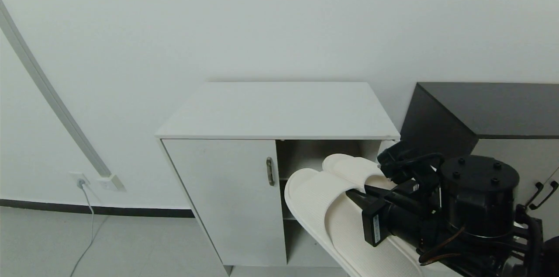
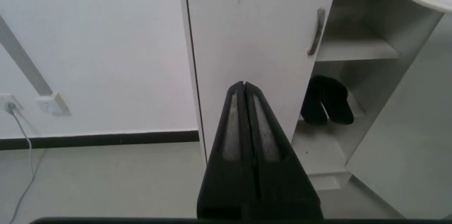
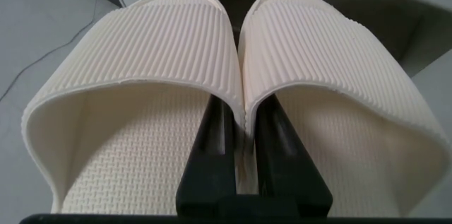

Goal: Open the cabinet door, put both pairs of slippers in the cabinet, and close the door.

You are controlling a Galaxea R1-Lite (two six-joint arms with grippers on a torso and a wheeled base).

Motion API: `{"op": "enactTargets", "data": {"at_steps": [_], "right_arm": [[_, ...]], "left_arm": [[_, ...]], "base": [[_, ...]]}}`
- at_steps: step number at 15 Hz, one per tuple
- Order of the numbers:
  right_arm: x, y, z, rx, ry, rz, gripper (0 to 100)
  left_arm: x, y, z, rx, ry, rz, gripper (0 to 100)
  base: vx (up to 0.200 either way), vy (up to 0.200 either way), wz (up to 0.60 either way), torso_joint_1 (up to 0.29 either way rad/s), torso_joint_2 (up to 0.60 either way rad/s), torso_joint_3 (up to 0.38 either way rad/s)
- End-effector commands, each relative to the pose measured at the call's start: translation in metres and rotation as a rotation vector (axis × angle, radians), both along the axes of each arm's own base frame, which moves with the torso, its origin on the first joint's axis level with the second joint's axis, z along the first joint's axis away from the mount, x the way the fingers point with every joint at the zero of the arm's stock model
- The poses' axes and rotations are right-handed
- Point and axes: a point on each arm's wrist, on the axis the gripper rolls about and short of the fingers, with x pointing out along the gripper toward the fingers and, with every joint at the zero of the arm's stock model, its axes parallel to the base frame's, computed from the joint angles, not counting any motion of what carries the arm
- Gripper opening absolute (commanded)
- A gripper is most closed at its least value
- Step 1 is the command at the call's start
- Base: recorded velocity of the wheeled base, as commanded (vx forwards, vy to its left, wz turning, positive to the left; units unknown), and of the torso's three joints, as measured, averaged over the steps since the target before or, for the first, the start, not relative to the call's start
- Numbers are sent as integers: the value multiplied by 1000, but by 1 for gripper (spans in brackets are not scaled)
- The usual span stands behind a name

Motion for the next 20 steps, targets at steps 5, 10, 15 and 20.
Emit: {"op": "enactTargets", "data": {"at_steps": [5,10,15,20], "right_arm": [[0,0,-1,-2,-1,2,0],[-1,0,-2,-5,3,5,0],[-1,1,-4,-7,5,7,0],[-3,4,-5,-11,6,22,0]], "left_arm": [[0,0,0,0,1,-4,0],[0,0,0,0,1,-2,0],[0,0,0,0,1,-4,0],[0,0,0,-2,1,-1,0]], "base": [[0,0,0,-216,546,315],[0,0,0,-185,500,312],[0,0,0,-153,480,329],[0,0,0,-110,455,344]]}}
